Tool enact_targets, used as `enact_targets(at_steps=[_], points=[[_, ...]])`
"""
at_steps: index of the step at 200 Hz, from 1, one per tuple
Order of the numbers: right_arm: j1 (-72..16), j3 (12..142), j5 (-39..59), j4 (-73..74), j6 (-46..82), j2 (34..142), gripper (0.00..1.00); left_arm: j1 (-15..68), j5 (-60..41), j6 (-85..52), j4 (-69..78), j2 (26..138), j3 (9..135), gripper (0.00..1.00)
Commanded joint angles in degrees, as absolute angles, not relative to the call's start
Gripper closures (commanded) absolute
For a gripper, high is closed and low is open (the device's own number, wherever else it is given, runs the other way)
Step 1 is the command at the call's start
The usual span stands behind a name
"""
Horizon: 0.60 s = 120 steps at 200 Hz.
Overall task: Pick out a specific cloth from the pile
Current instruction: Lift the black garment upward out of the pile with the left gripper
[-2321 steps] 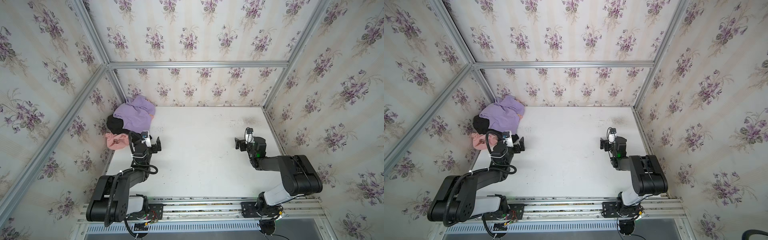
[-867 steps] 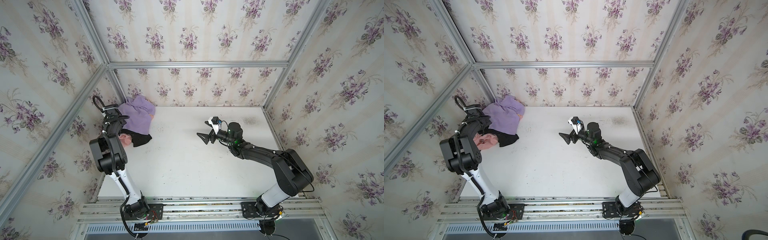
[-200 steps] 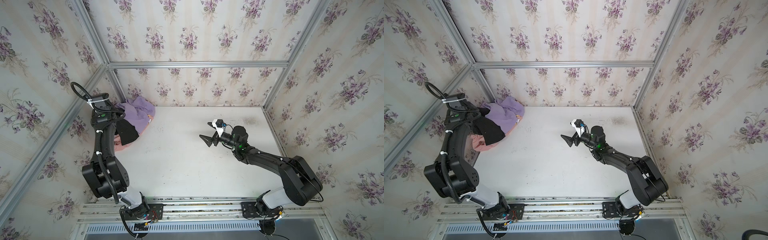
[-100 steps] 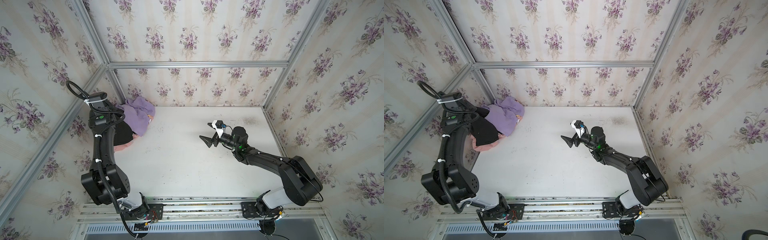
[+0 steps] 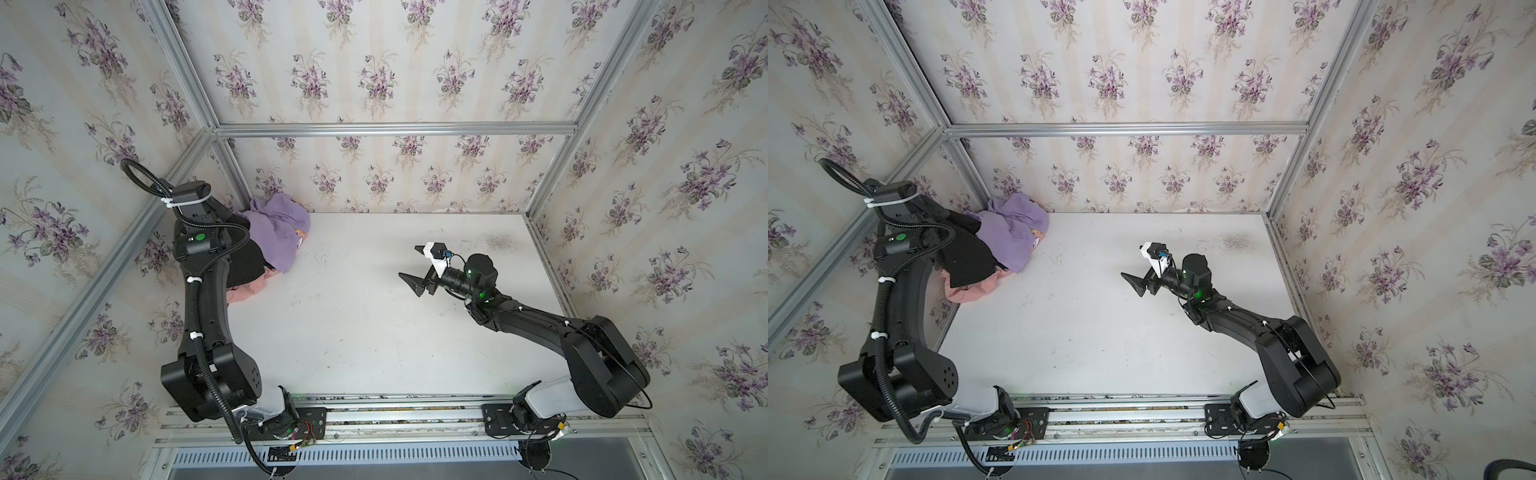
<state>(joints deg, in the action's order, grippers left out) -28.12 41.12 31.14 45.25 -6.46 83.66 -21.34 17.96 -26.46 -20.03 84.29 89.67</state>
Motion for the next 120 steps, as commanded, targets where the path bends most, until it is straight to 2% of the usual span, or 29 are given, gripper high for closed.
enact_targets(at_steps=[1,120], points=[[-28.30,41.22,30.94,46.06,-6.86,82.89,0.00,-21.27,17.77,-27.87,-17.83,83.45,90.59,0.96],[-28.65,41.57,30.43,44.49,-6.68,80.62,0.00,-21.09,16.08,-29.52,-17.82,79.99,94.54,0.95]])
